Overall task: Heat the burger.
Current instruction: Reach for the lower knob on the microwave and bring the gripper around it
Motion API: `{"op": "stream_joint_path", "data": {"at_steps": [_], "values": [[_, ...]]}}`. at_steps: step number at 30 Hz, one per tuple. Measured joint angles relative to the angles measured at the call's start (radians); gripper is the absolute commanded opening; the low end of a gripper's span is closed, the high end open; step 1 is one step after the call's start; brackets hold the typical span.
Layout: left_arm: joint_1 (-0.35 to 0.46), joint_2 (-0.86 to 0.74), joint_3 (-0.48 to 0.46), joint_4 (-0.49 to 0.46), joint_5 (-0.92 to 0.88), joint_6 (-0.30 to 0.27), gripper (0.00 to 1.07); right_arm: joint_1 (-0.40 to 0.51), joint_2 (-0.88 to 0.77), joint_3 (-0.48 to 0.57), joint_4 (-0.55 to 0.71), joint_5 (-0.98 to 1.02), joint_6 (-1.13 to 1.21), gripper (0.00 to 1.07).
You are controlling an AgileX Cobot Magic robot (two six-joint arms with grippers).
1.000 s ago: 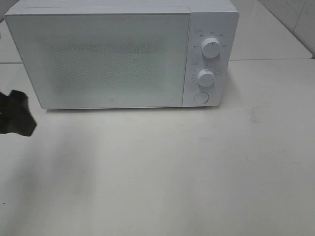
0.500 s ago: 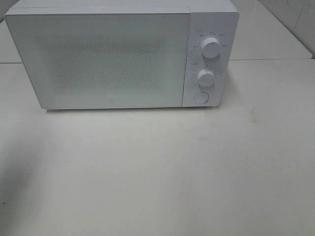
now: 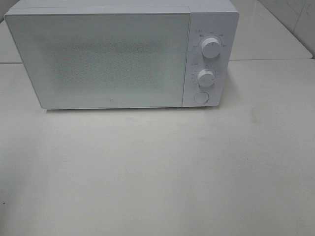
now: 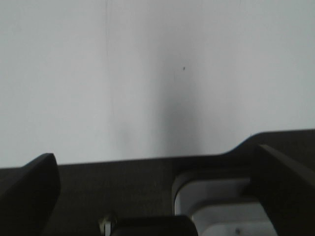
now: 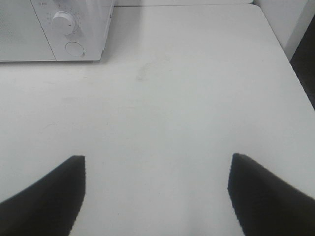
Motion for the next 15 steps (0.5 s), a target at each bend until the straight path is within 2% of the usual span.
{"op": "stream_joint_path", "data": {"at_steps": [2, 6, 8, 15], "values": [[0.0, -0.18, 0.05, 0.001, -0.081, 0.0, 1.02, 0.0, 0.0, 0.0, 0.0, 0.0, 0.0, 0.76], [0.0, -0.27, 0.084, 0.001, -0.111, 0.003, 1.02, 0.0, 0.0, 0.0, 0.0, 0.0, 0.0, 0.76], [0.0, -0.401, 0.123, 0.001, -0.117, 0.023, 1.02, 0.0, 0.0, 0.0, 0.0, 0.0, 0.0, 0.76], [0.0, -0.623, 0.131, 0.001, -0.127, 0.042, 1.02, 0.0, 0.0, 0.0, 0.0, -0.001, 0.0, 0.76]]}}
